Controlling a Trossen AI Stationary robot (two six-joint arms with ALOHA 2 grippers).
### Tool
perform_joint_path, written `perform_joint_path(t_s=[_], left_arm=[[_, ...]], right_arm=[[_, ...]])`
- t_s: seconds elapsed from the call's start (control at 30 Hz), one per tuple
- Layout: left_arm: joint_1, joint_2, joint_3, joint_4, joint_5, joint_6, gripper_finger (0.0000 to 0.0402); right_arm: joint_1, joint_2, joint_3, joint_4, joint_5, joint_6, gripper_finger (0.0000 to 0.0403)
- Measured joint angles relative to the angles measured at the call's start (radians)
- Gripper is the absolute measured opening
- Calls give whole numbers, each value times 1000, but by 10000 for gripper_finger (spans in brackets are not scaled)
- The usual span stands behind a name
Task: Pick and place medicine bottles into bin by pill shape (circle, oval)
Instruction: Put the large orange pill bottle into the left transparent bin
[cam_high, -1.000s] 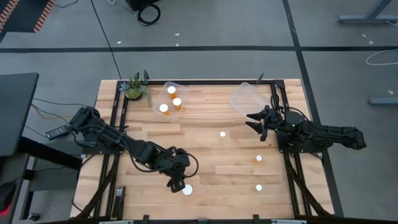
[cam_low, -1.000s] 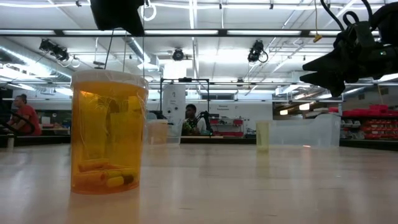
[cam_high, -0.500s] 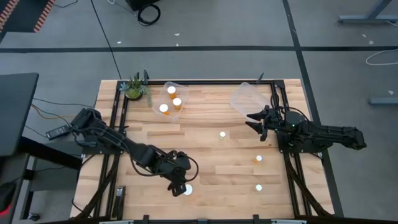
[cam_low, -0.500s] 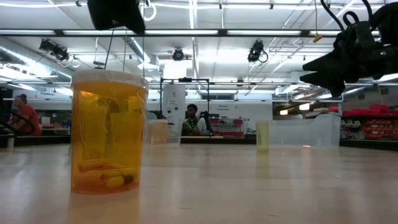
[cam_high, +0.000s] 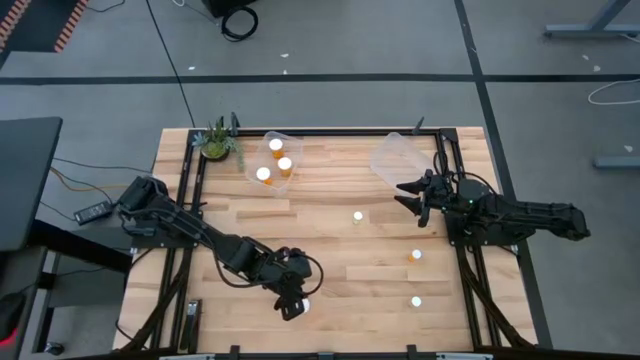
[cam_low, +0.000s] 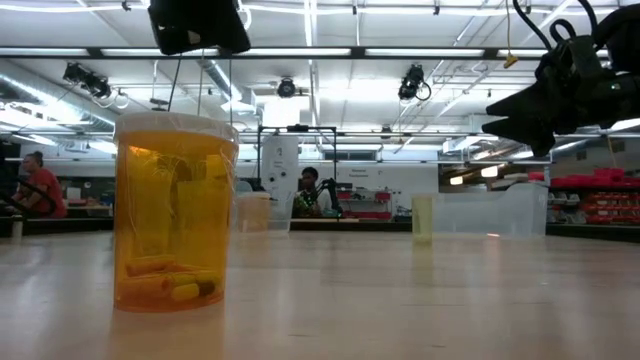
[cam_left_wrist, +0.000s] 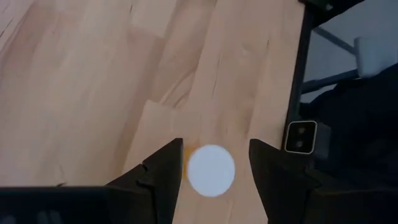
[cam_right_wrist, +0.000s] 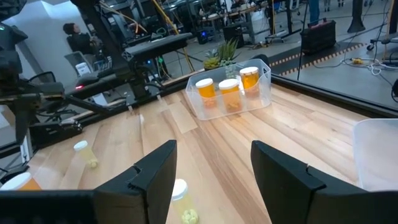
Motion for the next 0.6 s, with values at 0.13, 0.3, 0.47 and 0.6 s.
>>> perform_joint_path(t_s=[0.13,0.3,0.47,0.6], left_arm=[[-2,77,114,-33,2,58,192],[-12,211,345,-221,7,134,192],[-31,333,536,-448,-4,156,192],[-46,394,585,-542,-10,152,199]], right_arm=[[0,2,0,0,0,0,214],[0,2,0,0,0,0,214],[0,2,0,-3,0,0,214],[0,2,0,-2,0,0,214]])
